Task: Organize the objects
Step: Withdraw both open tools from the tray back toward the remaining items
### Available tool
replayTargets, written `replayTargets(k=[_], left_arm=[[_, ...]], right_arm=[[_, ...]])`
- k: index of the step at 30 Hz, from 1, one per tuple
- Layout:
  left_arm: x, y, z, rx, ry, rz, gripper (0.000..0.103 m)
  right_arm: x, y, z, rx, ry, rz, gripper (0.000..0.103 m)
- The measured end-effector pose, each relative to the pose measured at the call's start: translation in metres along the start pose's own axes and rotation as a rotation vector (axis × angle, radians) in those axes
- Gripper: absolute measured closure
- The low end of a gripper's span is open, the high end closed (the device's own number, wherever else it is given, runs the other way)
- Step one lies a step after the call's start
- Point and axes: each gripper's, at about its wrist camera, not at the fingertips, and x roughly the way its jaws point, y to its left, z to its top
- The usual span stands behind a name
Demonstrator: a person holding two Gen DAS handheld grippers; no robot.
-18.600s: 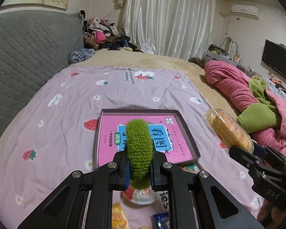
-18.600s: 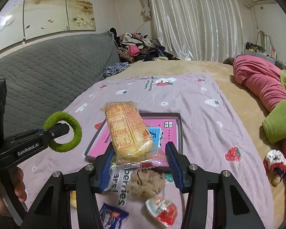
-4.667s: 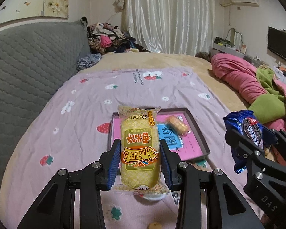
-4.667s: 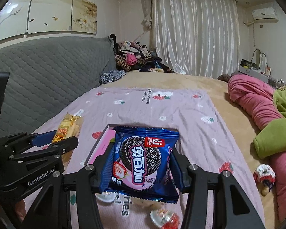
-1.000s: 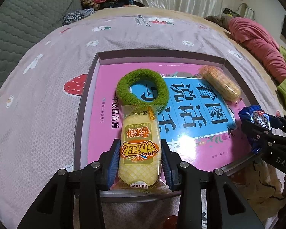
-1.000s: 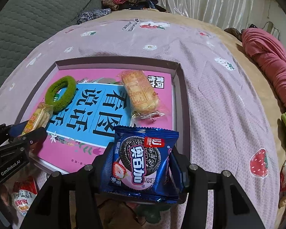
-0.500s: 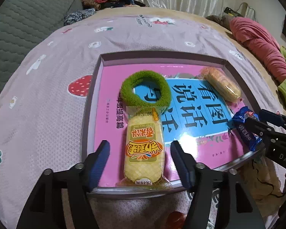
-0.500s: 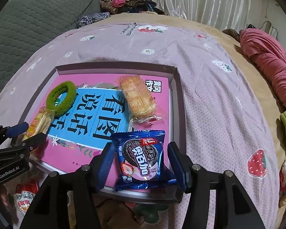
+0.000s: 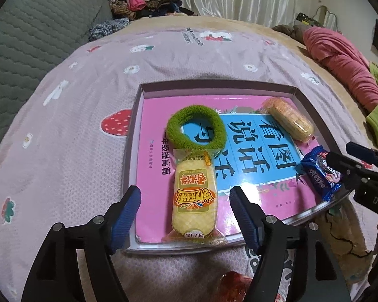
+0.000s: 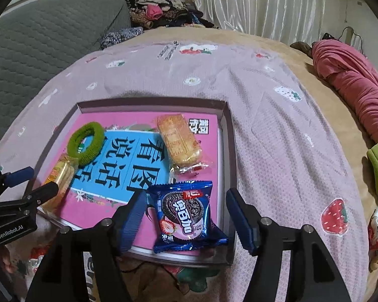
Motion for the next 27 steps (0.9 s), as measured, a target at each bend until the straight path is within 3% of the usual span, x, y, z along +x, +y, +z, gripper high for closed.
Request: replayTargets(k=[15,27], left_arm=[[-0.017,-0.003,0.002,0.017,-0.037,0.049,0.026],[-0.054,0.000,0.005,0.017,-0.129,0.101,0.026]], right_arm=[[-0.022,-0.001,0.005,0.029,-0.072,0.011,0.030],[-0.064,-0.001,0.009,0.045,-0.187,0.020,0.025]])
